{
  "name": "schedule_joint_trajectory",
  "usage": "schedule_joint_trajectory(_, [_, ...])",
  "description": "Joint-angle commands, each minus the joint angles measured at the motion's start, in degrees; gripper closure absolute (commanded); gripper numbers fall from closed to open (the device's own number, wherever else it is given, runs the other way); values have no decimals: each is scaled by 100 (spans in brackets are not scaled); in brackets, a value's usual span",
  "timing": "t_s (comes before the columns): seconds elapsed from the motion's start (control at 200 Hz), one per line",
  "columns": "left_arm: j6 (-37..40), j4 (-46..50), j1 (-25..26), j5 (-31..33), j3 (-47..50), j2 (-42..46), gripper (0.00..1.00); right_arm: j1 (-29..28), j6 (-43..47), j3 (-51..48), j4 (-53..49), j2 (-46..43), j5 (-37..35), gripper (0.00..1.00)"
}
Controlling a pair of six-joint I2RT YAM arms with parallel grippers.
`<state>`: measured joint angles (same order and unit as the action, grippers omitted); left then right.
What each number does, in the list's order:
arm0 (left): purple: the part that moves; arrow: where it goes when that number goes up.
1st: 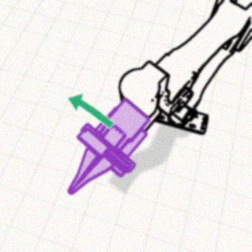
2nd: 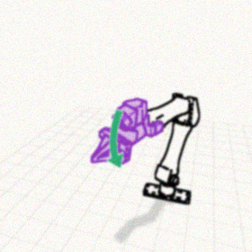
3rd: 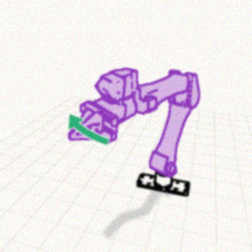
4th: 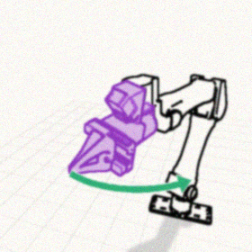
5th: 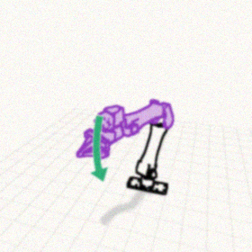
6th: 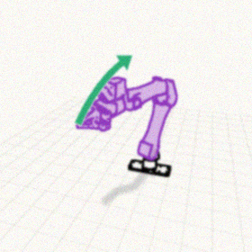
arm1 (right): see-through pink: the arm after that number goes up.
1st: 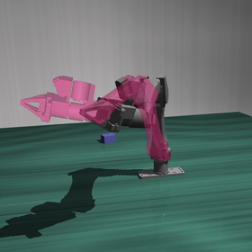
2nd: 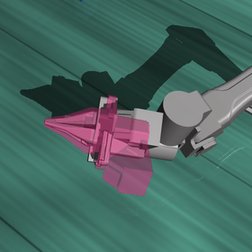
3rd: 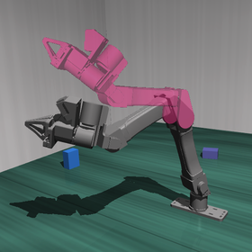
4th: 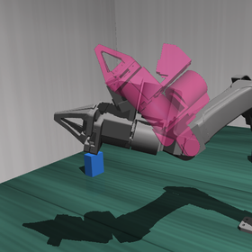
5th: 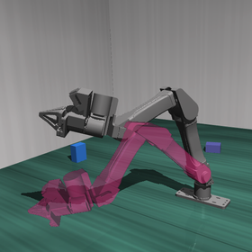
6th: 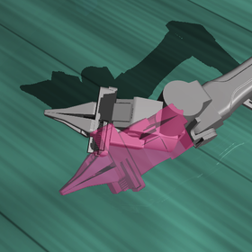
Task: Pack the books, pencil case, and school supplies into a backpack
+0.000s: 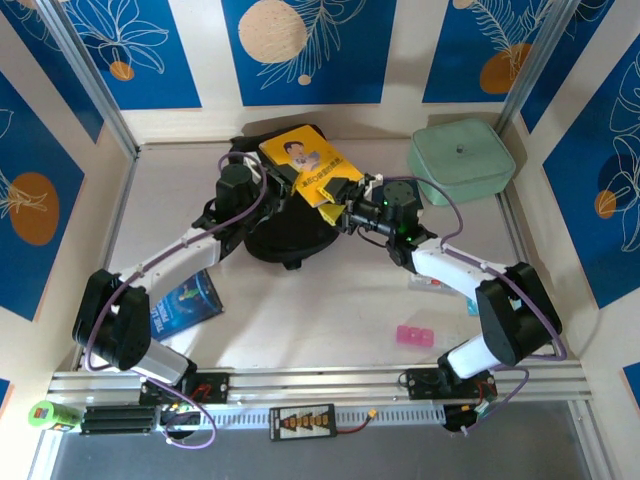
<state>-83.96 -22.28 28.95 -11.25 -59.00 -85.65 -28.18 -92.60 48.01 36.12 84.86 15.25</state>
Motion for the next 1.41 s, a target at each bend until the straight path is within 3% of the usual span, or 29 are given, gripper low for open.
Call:
schedule_joint_trajectory(0.0, [-154, -562, 27, 126, 182, 245, 100, -34, 153, -30, 61, -123, -396, 48])
schedule_joint_trajectory(0.165, [-175, -591, 14, 149, 526, 418, 100, 14, 217, -185, -28, -258, -625, 56])
schedule_joint_trajectory(0.3, [-36, -421, -18, 194, 748, 558, 100, 59, 361, -183, -109, -248, -574, 84])
schedule_joint_trajectory(0.33, [38, -330, -12, 185, 775, 592, 92, 66, 409, -138, -279, -254, -546, 88])
schedule_joint_trajectory(0.38, [256, 57, -21, 222, 773, 695, 71, 67, 569, -39, -700, -300, -551, 92])
schedule_joint_trajectory(0.45, [1010, 1444, -88, 361, 527, 825, 47, 67, 869, 19, -1161, -412, -626, 94])
schedule_joint_trajectory(0.52, [1960, 2664, -156, 724, 313, 873, 33, 114, 1122, -1, -1462, -538, -655, 94])
schedule_joint_trajectory(0.645, [3404, 3632, -227, 821, 180, 631, 15, 269, 1556, -90, -1976, -791, -633, 94])
schedule_joint_trajectory(0.885, [5729, 4463, -223, 264, -789, -622, 15, 527, 2169, -312, -2803, -1252, -531, 94])
schedule_joint_trajectory(1.125, [7470, 4718, -91, 896, -1269, -1370, 17, 939, 2609, -410, -3840, -1844, -673, 93])
schedule_joint_trajectory(1.22, [7633, 5028, -91, 762, -1466, -1675, 19, 1153, 2726, -458, -4115, -2053, -687, 93])
schedule_joint_trajectory(1.3, [7375, 5078, -62, -153, -1457, -1782, 22, 1286, 2781, -489, -4295, -2163, -690, 93])
schedule_joint_trajectory(1.4, [6785, 4253, 166, -1129, -800, -1590, 23, 1471, 2611, -666, -4280, -2292, -644, 93])
